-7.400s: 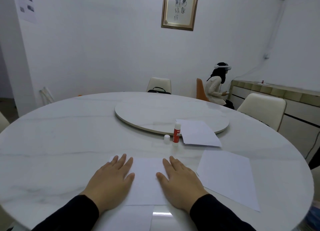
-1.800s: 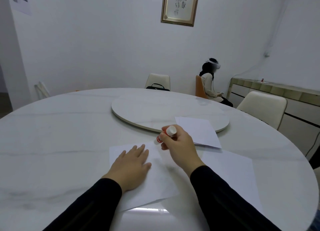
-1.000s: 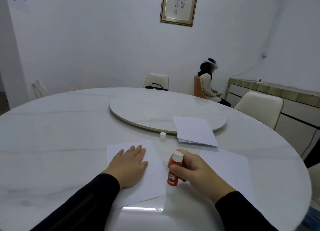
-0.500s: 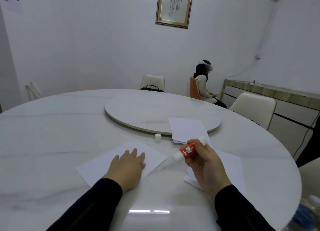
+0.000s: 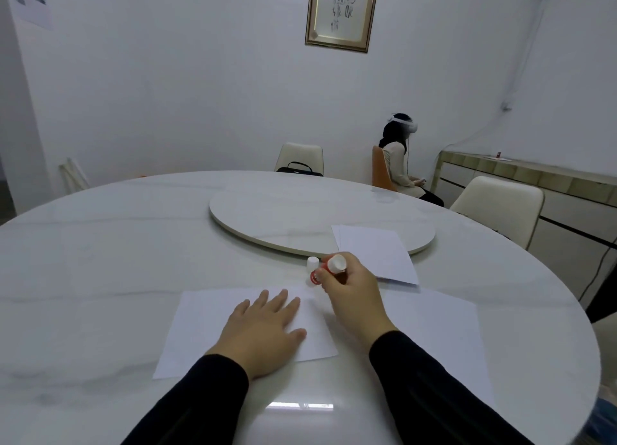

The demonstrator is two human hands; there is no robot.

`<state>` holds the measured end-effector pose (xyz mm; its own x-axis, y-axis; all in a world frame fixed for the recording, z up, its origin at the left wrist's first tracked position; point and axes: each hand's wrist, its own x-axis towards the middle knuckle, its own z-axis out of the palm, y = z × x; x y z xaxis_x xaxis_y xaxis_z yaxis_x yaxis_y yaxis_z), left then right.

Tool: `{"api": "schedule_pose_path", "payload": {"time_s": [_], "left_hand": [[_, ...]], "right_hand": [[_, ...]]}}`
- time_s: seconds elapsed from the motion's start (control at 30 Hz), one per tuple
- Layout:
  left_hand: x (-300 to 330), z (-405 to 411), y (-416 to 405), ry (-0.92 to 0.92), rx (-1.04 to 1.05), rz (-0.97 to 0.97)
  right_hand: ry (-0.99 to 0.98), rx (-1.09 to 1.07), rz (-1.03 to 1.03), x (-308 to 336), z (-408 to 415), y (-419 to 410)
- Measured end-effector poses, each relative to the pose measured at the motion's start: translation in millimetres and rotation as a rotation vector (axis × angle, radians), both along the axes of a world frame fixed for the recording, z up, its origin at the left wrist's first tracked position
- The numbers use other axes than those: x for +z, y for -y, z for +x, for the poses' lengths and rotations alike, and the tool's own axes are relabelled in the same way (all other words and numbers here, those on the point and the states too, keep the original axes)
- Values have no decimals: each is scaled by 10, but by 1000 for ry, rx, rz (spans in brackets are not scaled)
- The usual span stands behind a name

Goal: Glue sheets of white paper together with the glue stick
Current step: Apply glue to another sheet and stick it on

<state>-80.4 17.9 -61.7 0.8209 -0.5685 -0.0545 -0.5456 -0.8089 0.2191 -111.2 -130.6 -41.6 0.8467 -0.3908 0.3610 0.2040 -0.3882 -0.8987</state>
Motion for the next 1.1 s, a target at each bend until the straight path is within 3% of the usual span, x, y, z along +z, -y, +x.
{"api": "schedule_pose_path", "payload": {"time_s": [0.17, 0.3, 0.6, 0.67, 0.8, 0.87, 0.93, 1.0, 1.1], "left_hand": [[1, 31, 1, -26, 9, 24], [7, 37, 19, -37, 12, 35], [25, 29, 8, -40, -1, 20], [26, 28, 0, -32, -8, 17], [140, 64, -149, -125, -151, 50], [245, 111, -249, -194, -200, 23], [261, 135, -286, -108, -87, -33], [209, 99, -263, 103, 96, 25], [147, 55, -235, 47, 112, 122]], "right_hand": [[-118, 35, -142, -66, 150, -20], [-92, 105, -267, -19, 4, -20], [-80, 277, -246, 8, -430, 59], [-110, 286, -173, -20, -440, 92], [13, 175, 358, 0, -385, 201], [80, 88, 528, 13, -349, 257], [102, 46, 554, 21, -330, 261], [108, 48, 517, 32, -331, 226], [82, 61, 375, 4, -346, 189]]}}
